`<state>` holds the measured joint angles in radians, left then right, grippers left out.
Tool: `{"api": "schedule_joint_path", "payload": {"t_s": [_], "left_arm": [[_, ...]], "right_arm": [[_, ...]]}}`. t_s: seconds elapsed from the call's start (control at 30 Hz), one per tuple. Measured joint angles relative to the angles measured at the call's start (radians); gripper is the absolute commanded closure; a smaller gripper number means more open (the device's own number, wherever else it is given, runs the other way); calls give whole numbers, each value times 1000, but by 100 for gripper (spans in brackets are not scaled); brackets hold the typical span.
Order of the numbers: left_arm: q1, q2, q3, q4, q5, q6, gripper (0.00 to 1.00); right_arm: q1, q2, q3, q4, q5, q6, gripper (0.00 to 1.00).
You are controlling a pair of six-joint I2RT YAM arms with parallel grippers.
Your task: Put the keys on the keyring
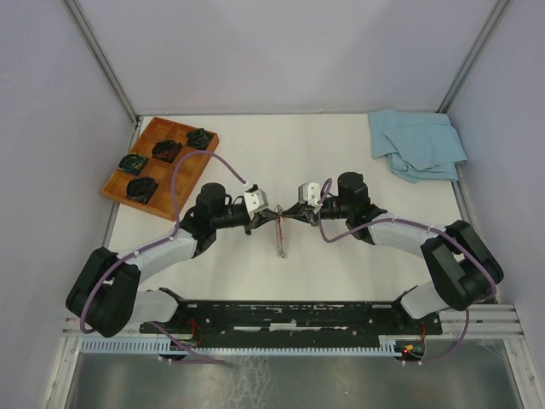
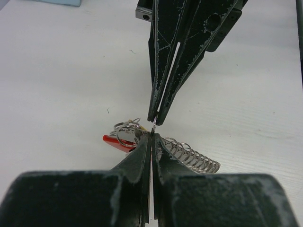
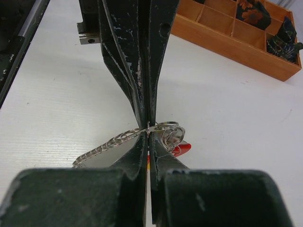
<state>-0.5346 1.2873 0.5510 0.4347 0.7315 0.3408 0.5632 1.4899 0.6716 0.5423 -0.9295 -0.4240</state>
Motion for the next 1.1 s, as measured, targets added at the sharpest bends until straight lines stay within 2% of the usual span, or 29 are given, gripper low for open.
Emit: {"api": "schedule_joint_path", "payload": {"t_s": [0.13, 0.33, 0.8, 1.1], "left_arm": [[0, 0, 0, 0, 0, 8, 80], [0, 0, 0, 0, 0, 18, 72], [0, 11, 0, 1, 6, 19, 73], [0, 11, 0, 0, 14, 19, 77]], "right_arm": [[0, 0, 2, -6, -1, -5, 99], [0, 0, 2, -14, -4, -11, 99], [0, 0, 2, -20, -15, -10, 99], [0, 0, 5, -5, -28, 7, 99]]}}
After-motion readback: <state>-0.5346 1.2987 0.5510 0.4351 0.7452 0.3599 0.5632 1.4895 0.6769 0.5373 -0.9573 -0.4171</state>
